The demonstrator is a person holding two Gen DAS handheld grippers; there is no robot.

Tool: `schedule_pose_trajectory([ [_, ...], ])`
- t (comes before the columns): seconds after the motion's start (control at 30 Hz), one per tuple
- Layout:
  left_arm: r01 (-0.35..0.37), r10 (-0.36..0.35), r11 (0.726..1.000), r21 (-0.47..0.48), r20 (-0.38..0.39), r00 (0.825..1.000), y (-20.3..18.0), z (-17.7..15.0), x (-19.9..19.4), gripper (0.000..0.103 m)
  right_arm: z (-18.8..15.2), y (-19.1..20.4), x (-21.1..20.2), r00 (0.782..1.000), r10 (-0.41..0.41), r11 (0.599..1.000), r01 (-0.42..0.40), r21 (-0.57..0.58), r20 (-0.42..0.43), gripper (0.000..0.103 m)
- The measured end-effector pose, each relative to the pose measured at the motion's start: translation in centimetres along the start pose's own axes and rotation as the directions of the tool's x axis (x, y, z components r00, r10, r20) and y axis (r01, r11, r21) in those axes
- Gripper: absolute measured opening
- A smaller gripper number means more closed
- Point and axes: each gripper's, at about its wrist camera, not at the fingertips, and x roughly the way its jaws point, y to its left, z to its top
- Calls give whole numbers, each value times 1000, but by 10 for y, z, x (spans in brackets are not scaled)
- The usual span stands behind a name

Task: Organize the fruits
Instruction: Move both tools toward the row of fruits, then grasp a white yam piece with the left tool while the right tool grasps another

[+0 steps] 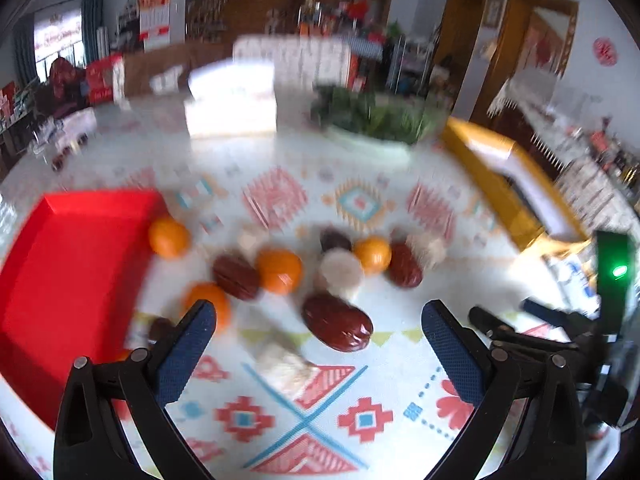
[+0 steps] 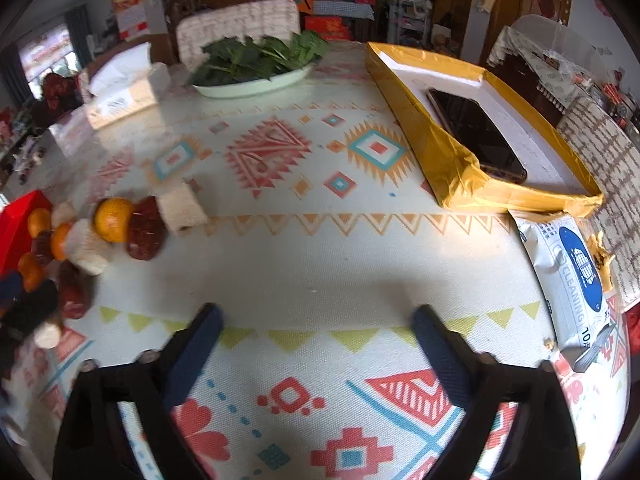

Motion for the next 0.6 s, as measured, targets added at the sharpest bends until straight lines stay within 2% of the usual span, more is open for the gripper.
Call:
schedule_pose_trajectory([
  [0.1,-1,3,1000,-27,79,997,28,9,-35,103,0,-4,-23,996,68,998,-68,12,52,81],
  [0.23,-18,24,998,-57,110,994,60,16,-53,103,5,-17,-64,975,147,989,-149,4,169,81],
  [0.3,-27,34,997,-68,113,993,71,13,-56,103,8,-22,-74,970,147,989,-147,-11,196,80],
  [0.37,-12,21,996,-84,109,994,77,8,-56,103,10,-25,-76,972,129,992,-125,-28,198,77],
  [0.5,72,-67,996,-51,86,994,66,-1,-46,102,3,-39,-64,981,118,993,-118,-12,154,67],
  [0.6,140,-139,990,-14,42,989,49,-3,-31,92,-1,-47,-49,979,172,984,-176,39,106,61],
])
